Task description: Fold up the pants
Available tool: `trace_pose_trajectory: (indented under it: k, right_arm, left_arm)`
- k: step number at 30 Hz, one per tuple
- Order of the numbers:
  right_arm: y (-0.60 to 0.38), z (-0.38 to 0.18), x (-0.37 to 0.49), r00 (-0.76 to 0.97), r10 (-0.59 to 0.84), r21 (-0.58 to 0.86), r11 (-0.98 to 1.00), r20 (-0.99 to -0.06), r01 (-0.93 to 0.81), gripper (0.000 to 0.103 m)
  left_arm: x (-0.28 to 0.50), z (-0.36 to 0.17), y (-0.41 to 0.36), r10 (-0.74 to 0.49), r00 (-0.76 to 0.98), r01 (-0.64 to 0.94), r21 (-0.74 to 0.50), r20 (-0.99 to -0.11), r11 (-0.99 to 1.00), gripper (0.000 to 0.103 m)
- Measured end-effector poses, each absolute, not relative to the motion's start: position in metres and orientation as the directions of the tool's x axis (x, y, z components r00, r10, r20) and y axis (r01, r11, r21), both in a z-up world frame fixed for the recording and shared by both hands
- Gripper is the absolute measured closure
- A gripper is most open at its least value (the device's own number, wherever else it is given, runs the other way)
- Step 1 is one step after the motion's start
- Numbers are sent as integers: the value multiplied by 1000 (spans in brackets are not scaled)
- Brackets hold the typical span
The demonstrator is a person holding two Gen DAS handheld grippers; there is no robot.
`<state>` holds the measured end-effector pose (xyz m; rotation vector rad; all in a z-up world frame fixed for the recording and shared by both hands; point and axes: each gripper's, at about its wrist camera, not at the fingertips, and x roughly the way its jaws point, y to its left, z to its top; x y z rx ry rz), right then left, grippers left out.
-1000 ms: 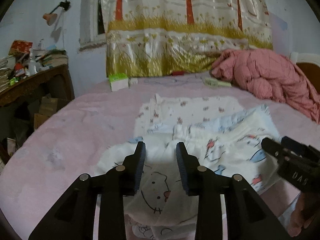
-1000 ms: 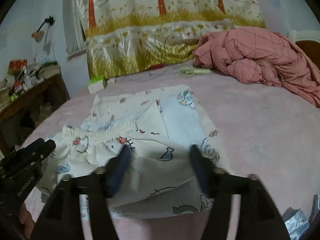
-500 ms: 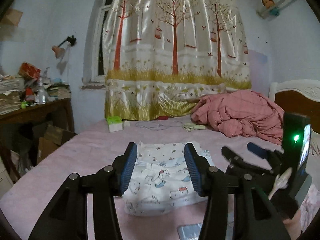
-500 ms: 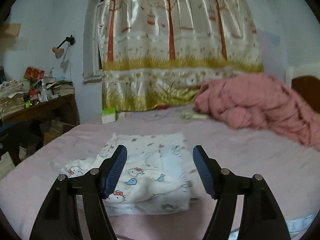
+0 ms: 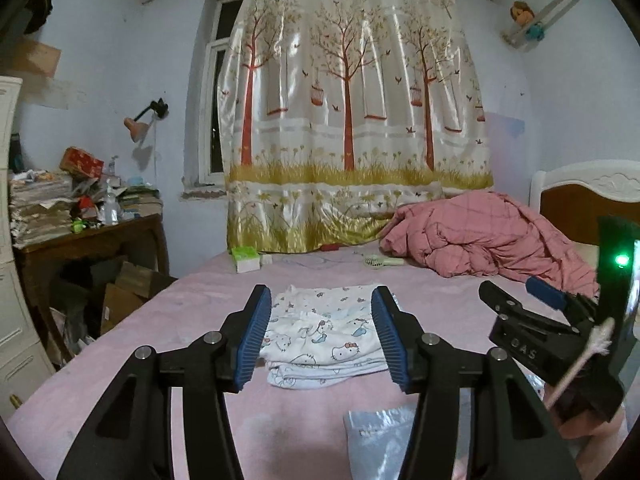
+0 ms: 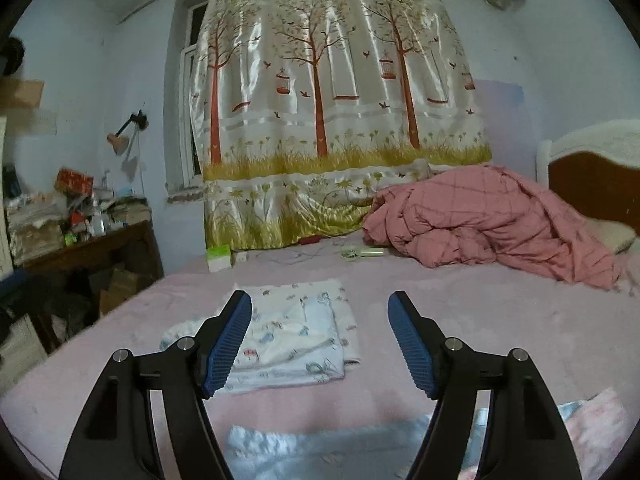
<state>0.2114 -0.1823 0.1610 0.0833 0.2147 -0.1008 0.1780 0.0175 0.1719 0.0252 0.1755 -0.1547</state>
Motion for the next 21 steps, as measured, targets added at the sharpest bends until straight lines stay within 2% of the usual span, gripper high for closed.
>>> trace_pose_trajectory:
  k: [2, 7, 11, 14, 21]
  right_arm:
    - [-178, 167, 196, 969, -127, 44, 989, -212, 140, 31]
    - [-167, 189, 140, 979, -92, 28, 995, -182, 99, 31]
    - [-155, 197, 85, 988, -91, -31, 996, -124, 88, 30]
    - [-154, 205, 59, 993, -76, -6, 997, -92, 75, 23]
    - [-154, 195, 78, 994, -82, 89, 992, -76, 89, 23]
  left_arm:
    - [161, 174, 15, -139, 975, 148, 38, -173, 988, 51]
    - [123, 176, 12, -129, 977, 140, 55, -170, 989, 51]
    - [81, 182, 13, -112, 988, 121, 77, -109, 990, 47]
    - [63, 187, 12, -117, 991, 122, 87, -68, 989, 42]
    - [95, 169, 27, -96, 994, 93, 65, 50, 994, 39]
